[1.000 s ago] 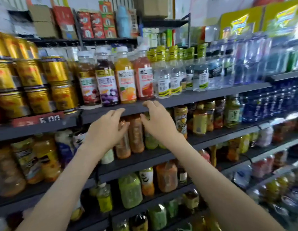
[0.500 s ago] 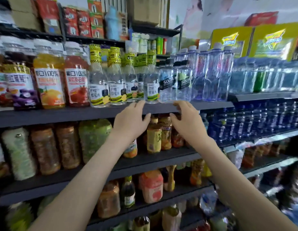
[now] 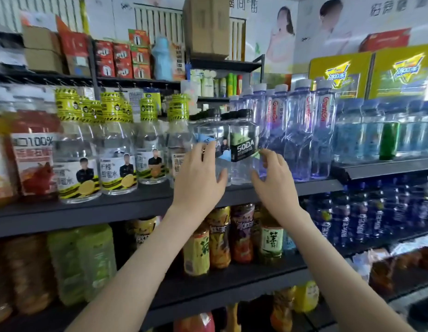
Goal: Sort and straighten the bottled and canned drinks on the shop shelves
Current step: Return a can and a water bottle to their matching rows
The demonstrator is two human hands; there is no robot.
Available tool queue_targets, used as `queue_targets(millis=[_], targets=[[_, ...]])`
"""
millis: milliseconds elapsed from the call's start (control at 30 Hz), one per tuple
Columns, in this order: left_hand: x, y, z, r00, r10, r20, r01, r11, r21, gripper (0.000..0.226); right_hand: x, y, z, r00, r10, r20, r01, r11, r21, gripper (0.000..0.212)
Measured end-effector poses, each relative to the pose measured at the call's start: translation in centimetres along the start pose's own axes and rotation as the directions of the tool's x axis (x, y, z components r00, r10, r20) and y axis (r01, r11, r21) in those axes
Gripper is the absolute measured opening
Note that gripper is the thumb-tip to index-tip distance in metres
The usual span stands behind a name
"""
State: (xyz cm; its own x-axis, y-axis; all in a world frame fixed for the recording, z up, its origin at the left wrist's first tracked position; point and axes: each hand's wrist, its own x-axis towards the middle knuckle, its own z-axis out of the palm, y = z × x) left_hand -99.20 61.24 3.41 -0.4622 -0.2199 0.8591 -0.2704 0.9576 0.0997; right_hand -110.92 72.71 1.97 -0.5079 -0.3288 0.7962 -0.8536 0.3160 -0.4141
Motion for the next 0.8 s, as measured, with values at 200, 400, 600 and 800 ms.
queue_targets(millis=[200, 400, 600, 800], targets=[[1.3, 6.2, 5.9, 0.986, 0.165, 0.028, -0.165, 0.986, -0.012, 0.048, 1.2, 6.7, -2.8, 0.999, 0.035, -0.035, -0.036, 0.999, -0.004, 0.041], [2.3, 13.9, 11.5, 0.973, 0.230, 0.002, -0.230, 0.972, -0.043, 0.046, 2.2, 14.1, -7.8, 0.995, -0.002, -0.100, 0.004, 1.000, 0.023, 0.031], [3.5, 25.2, 17.8, 0.979, 0.193, -0.066, -0.197, 0.978, -0.063, 0.044, 2.8, 24.6, -14.3, 0.993, -0.050, -0.111, 0.056, 0.997, 0.050, 0.031], [6.9, 33.2, 23.2, 0.992, 0.115, -0.045, -0.117, 0.992, -0.044, 0.052, 6.5, 34.8, -19.6, 0.991, 0.036, -0.127, -0.032, 0.999, 0.029, 0.056]])
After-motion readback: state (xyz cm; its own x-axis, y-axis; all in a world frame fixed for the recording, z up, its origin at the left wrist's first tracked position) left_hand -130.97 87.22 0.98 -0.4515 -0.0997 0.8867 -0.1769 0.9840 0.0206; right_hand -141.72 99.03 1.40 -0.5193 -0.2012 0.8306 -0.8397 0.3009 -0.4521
